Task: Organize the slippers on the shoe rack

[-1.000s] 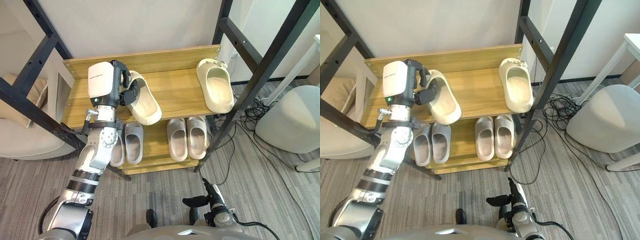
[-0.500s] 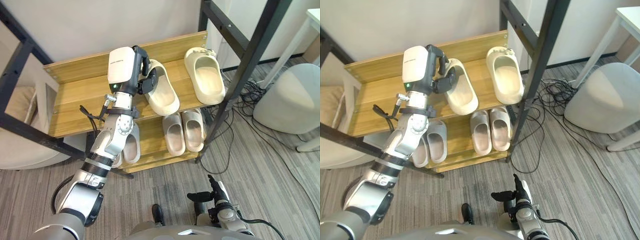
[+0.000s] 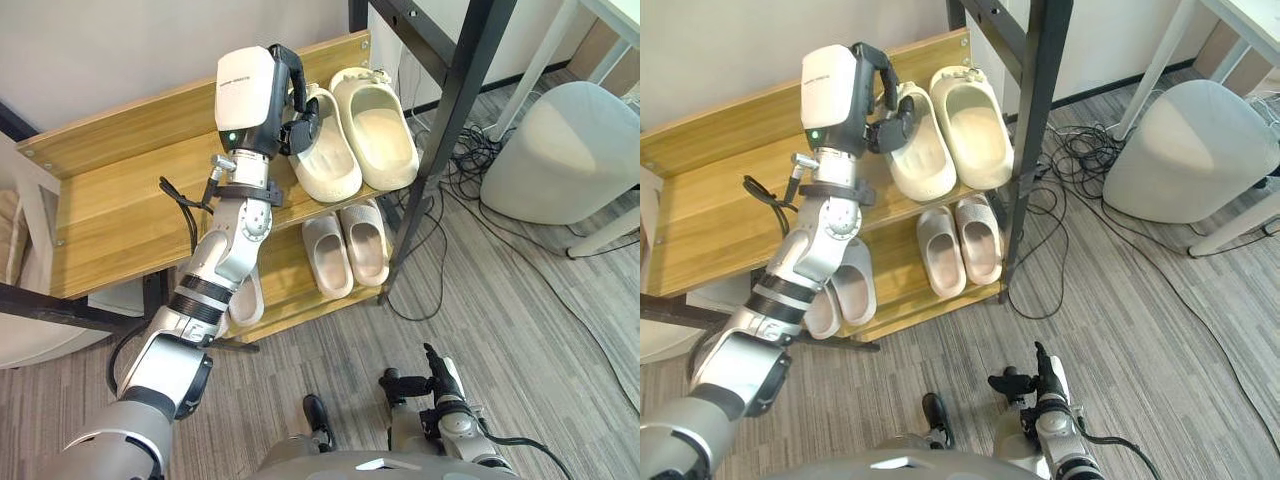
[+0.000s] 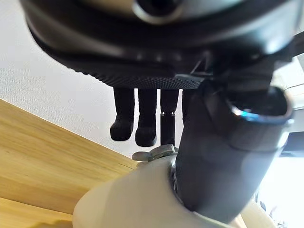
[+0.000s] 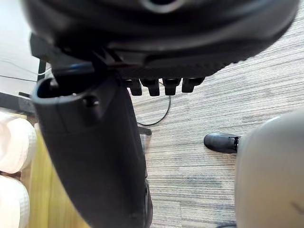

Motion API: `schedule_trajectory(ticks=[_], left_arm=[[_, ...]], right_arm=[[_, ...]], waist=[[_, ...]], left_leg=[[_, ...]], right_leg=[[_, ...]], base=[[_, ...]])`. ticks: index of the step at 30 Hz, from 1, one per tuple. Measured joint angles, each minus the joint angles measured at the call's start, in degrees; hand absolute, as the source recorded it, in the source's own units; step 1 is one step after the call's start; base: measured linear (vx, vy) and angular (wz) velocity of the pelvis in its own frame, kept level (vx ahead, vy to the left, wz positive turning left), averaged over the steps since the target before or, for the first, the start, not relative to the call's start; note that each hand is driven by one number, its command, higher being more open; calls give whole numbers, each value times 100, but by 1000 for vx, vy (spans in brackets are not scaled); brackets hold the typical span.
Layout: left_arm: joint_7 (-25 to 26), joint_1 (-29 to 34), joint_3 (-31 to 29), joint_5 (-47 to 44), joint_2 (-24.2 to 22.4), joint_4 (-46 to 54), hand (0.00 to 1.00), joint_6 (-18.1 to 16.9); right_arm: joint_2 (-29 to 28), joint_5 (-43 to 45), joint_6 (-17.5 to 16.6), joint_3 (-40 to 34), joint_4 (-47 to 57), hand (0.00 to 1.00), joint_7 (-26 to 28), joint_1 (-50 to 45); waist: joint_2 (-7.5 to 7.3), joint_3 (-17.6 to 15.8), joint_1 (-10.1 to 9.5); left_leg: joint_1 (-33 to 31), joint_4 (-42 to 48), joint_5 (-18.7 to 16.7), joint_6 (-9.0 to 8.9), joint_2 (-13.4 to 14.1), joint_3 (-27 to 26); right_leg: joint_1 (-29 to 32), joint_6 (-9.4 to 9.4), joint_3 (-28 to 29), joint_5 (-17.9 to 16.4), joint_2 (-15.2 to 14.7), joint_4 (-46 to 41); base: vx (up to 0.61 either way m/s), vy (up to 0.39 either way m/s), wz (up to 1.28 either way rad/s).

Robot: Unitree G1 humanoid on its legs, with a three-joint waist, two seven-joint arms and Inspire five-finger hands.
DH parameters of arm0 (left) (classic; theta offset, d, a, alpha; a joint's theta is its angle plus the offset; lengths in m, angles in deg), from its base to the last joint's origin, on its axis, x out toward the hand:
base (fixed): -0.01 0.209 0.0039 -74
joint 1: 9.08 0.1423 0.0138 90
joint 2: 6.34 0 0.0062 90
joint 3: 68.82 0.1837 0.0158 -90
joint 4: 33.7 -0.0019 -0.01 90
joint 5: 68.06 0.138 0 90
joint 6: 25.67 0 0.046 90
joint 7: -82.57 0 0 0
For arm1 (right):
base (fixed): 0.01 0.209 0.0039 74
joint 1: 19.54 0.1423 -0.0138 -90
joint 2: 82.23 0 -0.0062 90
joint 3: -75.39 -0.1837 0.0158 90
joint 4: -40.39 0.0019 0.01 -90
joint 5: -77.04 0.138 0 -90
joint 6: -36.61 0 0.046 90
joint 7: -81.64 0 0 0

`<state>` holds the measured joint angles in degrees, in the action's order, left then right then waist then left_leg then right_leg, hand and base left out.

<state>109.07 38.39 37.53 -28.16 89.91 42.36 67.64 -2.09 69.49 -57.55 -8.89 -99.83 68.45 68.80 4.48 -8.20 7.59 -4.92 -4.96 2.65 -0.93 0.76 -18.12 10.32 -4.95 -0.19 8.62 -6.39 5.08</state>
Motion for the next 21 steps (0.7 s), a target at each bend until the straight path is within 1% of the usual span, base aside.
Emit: schedule_trajectory(ticks=[7, 13, 17, 21], left_arm=[[34, -81, -2, 5, -7, -2, 100, 44], [6, -72, 0, 5, -78, -1, 100, 44], [-2, 106, -4, 10, -238, 81, 100, 28], [-4, 390, -4, 2, -336, 396, 100, -5]], right_arm=[[-24, 72, -24, 1, -3, 100, -3, 27], [-33, 92, -54, 2, -10, 100, -5, 37], [-32, 92, -73, 5, -14, 100, -4, 37], [-30, 92, -74, 8, -32, 100, -5, 30]], waist=[[-47, -49, 48], [-82, -92, 74], [-85, -94, 75], [-85, -94, 62]], left_leg=[[-33, 0, 0, 18, -38, 13], [-30, 0, 33, 68, -72, 148], [-13, 0, 40, 90, -109, 162], [18, 0, 50, 107, -111, 222]], right_leg=[[27, -4, -9, 3, -26, -3], [-53, -10, -134, 3, -89, -3], [-93, -29, -143, 13, -141, -16], [-155, -32, -218, 11, -148, -19]], base=[[10, 32, 0], [1, 36, 12], [4, 48, 3], [7, 29, 8]])
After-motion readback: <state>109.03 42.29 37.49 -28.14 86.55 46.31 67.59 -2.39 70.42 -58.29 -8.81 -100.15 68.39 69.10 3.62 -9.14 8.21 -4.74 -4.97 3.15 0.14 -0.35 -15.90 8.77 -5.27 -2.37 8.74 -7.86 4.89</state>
